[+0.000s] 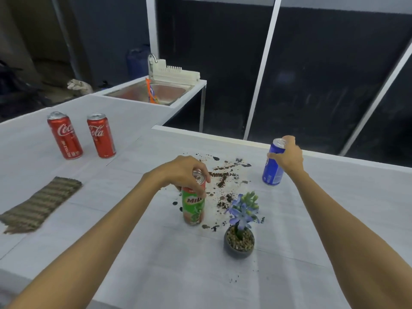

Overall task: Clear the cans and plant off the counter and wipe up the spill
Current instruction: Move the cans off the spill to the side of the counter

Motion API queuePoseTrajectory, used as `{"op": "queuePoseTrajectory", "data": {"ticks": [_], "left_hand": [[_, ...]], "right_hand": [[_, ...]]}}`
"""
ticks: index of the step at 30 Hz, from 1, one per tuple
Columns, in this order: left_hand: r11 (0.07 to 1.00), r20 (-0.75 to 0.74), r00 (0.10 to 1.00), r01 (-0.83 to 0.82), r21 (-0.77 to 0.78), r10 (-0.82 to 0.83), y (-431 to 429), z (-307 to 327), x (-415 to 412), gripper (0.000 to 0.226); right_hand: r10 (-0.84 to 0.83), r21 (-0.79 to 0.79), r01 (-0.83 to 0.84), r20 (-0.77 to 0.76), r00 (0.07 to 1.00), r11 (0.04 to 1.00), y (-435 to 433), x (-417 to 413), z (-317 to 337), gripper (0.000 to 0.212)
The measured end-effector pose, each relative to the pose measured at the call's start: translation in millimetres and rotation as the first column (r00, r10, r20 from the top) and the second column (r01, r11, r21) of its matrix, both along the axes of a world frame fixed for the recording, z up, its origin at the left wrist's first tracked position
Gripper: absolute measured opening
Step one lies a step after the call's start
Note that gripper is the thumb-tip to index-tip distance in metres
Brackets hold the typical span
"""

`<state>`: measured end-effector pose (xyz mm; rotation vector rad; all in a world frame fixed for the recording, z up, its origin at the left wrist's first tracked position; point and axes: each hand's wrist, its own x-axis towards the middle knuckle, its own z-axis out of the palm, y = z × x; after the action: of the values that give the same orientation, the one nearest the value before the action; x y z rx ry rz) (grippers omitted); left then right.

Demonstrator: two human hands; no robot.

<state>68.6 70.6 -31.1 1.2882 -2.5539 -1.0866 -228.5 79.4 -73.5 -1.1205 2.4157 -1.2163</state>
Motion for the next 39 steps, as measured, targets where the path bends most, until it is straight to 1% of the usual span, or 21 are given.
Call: {"op": "queuePoseTrajectory", "data": {"ticks": [3, 5, 7, 9, 12, 15, 17, 19, 22, 24, 26, 31, 33, 35, 39], "left_hand": [[0.996, -0.068, 0.994, -0.086, 0.015, 0.086, -2, 3, 11, 0.039], [0.986, -0.114, 0.979, -0.169, 0.017, 0.170, -5, 11, 22, 0.041], [0.967, -0.172, 0.952, -0.254, 0.010, 0.252, -12, 20, 39, 0.042], [0.948, -0.238, 0.920, -0.318, 0.012, 0.311, -20, 29, 56, 0.040], [0.913, -0.344, 0.857, -0.409, 0.005, 0.385, -39, 40, 99, 0.037], [0.855, -0.431, 0.778, -0.519, -0.028, 0.458, -62, 38, 148, 0.041], [0.797, -0.505, 0.701, -0.603, -0.041, 0.504, -77, 32, 178, 0.044], [0.753, -0.544, 0.645, -0.657, -0.037, 0.536, -91, 27, 206, 0.045], [0.704, -0.554, 0.604, -0.709, -0.046, 0.572, -116, 16, 247, 0.044], [0.678, -0.558, 0.587, -0.733, -0.056, 0.587, -131, 7, 267, 0.042], [0.666, -0.555, 0.581, -0.743, -0.063, 0.595, -145, -1, 281, 0.043], [0.681, -0.501, 0.618, -0.728, -0.075, 0.606, -171, -17, 299, 0.051], [0.698, -0.485, 0.635, -0.713, -0.069, 0.601, -177, -26, 303, 0.052], [0.729, -0.492, 0.664, -0.680, -0.084, 0.563, -180, -35, 306, 0.050], [0.758, -0.471, 0.712, -0.640, -0.128, 0.521, -185, -46, 303, 0.049]], "right_hand": [[0.057, -0.051, -0.059, -0.038, 0.998, 0.997, -7, 19, 13, 0.069], [0.098, -0.097, -0.100, -0.024, 0.995, 0.990, -13, 37, 31, 0.075], [0.157, -0.124, -0.158, -0.021, 0.987, 0.980, -22, 56, 50, 0.070], [0.217, -0.149, -0.214, 0.009, 0.976, 0.966, -30, 76, 71, 0.063], [0.328, -0.160, -0.313, 0.075, 0.942, 0.936, -45, 125, 102, 0.060], [0.428, -0.141, -0.414, 0.087, 0.899, 0.899, -58, 181, 120, 0.058], [0.469, -0.127, -0.456, 0.102, 0.877, 0.881, -68, 217, 121, 0.057], [0.496, -0.125, -0.481, 0.149, 0.856, 0.868, -79, 255, 116, 0.056], [0.512, -0.138, -0.493, 0.207, 0.834, 0.859, -99, 314, 94, 0.062], [0.510, -0.128, -0.494, 0.209, 0.834, 0.860, -113, 349, 75, 0.064], [0.513, -0.109, -0.501, 0.197, 0.835, 0.858, -126, 377, 56, 0.064], [0.499, -0.097, -0.489, 0.169, 0.850, 0.867, -153, 420, 26, 0.064], [0.496, -0.074, -0.491, 0.146, 0.856, 0.868, -159, 428, 16, 0.065], [0.492, -0.054, -0.489, 0.130, 0.861, 0.870, -164, 432, 5, 0.066], [0.470, -0.070, -0.464, 0.152, 0.870, 0.883, -168, 432, -7, 0.069]]}}
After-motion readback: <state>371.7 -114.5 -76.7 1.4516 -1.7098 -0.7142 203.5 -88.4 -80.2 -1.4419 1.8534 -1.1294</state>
